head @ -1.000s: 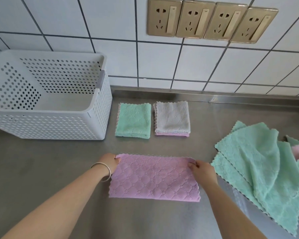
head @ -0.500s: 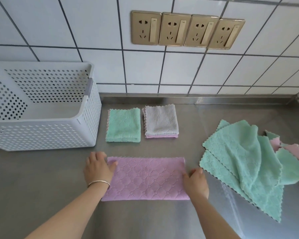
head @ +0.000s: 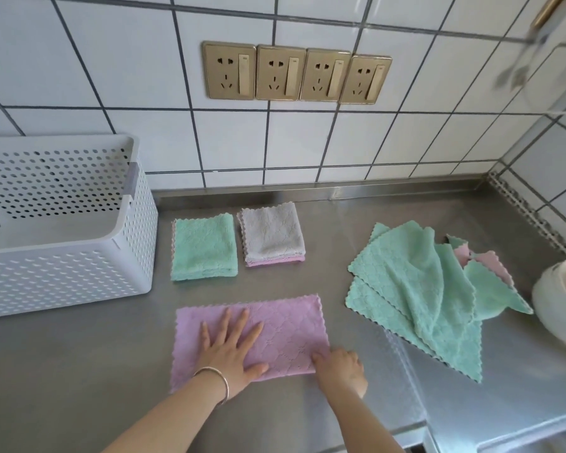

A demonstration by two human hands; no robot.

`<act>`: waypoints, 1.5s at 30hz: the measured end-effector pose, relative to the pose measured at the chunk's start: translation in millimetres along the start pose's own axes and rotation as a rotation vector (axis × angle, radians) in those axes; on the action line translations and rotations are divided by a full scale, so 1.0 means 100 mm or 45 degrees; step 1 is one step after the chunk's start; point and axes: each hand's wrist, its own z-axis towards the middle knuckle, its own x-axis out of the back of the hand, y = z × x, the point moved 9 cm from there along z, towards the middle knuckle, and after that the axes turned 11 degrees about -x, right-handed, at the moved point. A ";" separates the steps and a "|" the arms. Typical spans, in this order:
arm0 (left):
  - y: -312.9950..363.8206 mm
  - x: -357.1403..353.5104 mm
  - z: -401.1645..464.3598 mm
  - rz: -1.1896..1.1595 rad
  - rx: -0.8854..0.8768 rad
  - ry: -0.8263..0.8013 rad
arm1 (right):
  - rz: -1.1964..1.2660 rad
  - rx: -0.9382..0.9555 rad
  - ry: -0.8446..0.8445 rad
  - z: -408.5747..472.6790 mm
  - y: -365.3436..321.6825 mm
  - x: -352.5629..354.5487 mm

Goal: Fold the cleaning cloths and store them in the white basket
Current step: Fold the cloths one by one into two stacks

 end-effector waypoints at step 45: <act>-1.11 0.11 -1.07 -0.789 1.105 0.707 | -0.011 1.053 0.302 -1.15 -1.29 -0.42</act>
